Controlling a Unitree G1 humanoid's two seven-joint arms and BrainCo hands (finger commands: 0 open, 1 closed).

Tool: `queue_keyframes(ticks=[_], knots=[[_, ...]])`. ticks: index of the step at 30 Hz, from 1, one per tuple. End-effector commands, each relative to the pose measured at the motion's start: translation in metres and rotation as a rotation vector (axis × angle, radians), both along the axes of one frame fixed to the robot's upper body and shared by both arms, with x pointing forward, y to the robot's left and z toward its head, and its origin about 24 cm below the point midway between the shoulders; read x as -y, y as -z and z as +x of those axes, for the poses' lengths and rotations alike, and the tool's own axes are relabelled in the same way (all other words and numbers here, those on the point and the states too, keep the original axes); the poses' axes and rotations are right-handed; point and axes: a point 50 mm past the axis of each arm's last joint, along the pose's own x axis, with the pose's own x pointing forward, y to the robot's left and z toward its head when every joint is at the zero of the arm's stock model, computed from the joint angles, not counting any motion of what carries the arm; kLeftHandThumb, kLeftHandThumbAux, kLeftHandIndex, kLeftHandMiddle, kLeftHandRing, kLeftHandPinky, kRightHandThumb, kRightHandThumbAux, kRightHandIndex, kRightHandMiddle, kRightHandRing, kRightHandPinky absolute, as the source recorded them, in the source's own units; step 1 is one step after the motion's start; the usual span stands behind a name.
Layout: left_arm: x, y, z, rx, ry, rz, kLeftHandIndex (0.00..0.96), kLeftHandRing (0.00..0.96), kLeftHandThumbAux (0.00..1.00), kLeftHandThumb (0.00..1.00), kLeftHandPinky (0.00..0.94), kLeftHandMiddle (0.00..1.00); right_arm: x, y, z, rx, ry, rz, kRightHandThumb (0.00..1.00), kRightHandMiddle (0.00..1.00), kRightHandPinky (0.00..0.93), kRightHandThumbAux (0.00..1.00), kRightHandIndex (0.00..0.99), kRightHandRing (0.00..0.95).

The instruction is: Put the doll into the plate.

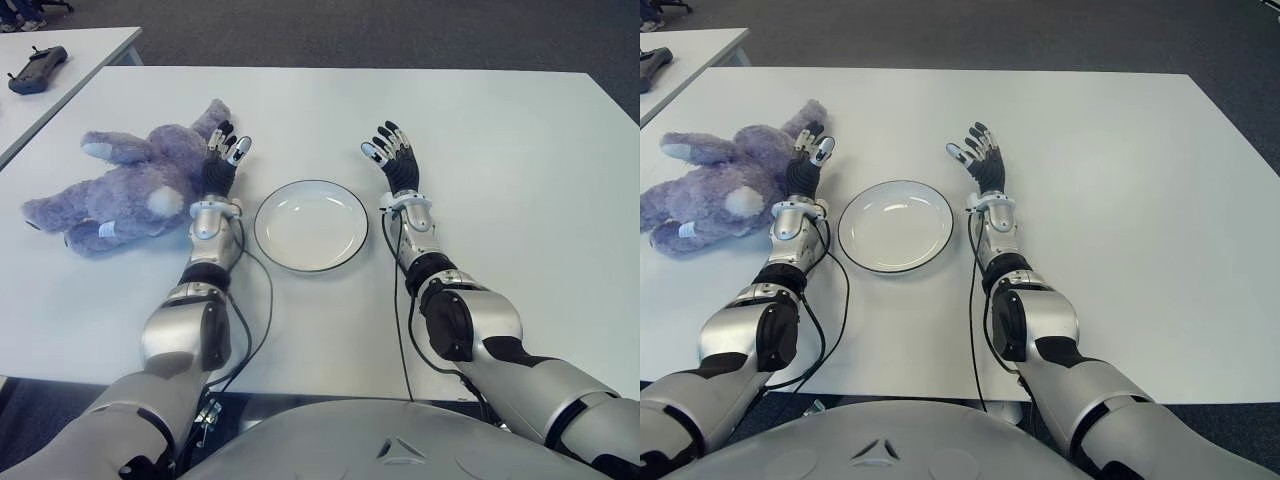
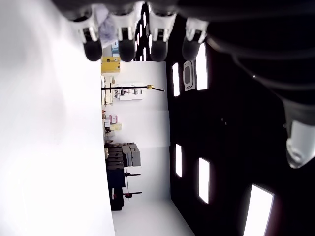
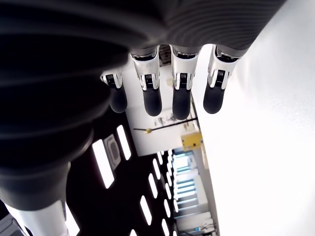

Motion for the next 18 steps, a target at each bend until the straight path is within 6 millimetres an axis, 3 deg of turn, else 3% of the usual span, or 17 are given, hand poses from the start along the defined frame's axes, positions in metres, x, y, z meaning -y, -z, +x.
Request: queue_keyframes(ticks=[1,18], knots=[[0.0207,0.1221,-0.1105,-0.484,-0.042,-0.106,0.000,0.000,0.469,0.000,0.000,0.005,-0.0242,0.1024,-0.0786,-0.464,-0.008,0.108,0.000,0.119,0.125,0.770,0.099,0.114],[0.0193,0.1220,-0.1108,-0.481,-0.044,-0.120,0.000,0.000,0.484,0.000,0.000,0.009,-0.0253,0.1023,-0.0790,-0.462,-0.006,0.109,0.000,0.117,0.127,0.742,0.096,0.114]])
